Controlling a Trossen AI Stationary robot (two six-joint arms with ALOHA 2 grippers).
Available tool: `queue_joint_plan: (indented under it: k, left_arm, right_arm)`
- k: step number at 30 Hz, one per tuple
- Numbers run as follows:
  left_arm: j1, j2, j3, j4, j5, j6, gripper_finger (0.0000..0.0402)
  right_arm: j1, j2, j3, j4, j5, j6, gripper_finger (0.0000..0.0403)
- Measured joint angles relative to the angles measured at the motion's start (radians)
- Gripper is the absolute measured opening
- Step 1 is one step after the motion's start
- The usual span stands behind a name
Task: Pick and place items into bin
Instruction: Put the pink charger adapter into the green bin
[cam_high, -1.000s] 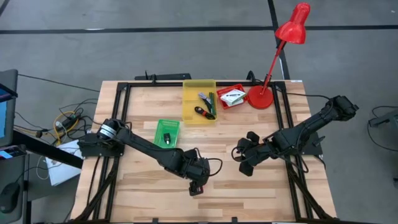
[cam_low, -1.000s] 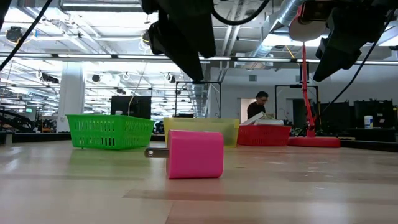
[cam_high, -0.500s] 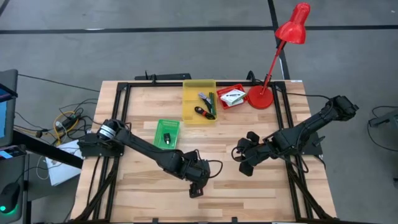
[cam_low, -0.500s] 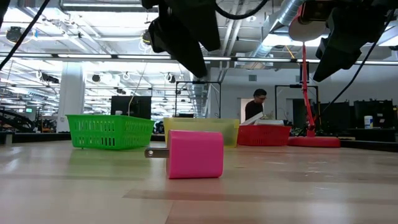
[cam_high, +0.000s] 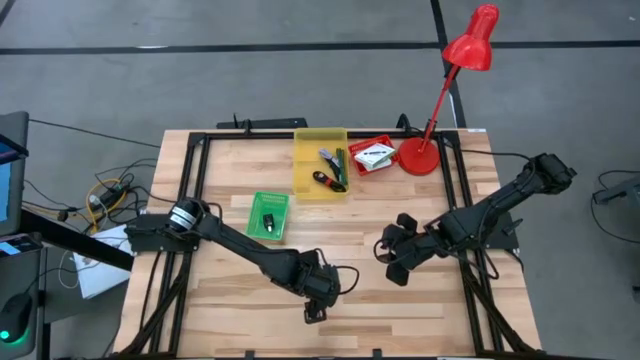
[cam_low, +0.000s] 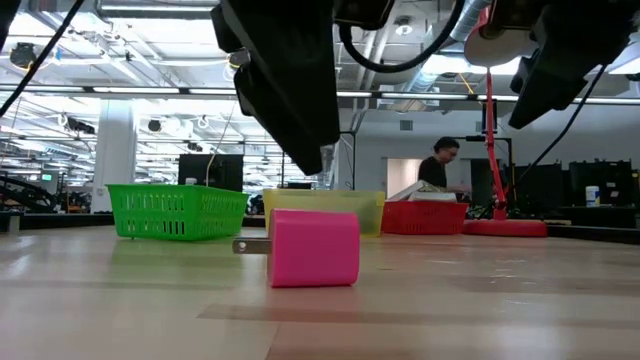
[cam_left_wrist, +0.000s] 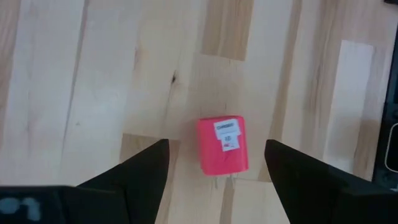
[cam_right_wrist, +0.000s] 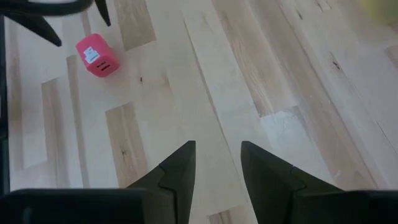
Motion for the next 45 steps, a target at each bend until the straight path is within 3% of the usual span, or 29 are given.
queue_joint_plan:
  k: [19, 27, 35, 45]
  left_arm:
    - [-0.025, 0.065, 0.0, 0.044, 0.001, 0.014, 0.0258]
    - [-0.024, 0.065, 0.0, 0.03, -0.045, 0.027, 0.0258]
    - [-0.021, 0.133, 0.0, 0.062, 0.014, 0.031, 0.0258]
    - [-0.017, 0.139, 0.002, 0.06, 0.018, 0.029, 0.0257]
  right_arm:
    - [0.012, 0.0, 0.0, 0.002, 0.004, 0.0, 0.0123]
    - [0.012, -0.001, 0.0, 0.004, 0.004, 0.0, 0.0123]
    - [0.012, -0.001, 0.0, 0.004, 0.003, -0.001, 0.0123]
    - [0.012, -0.001, 0.0, 0.004, 0.002, -0.001, 0.0123]
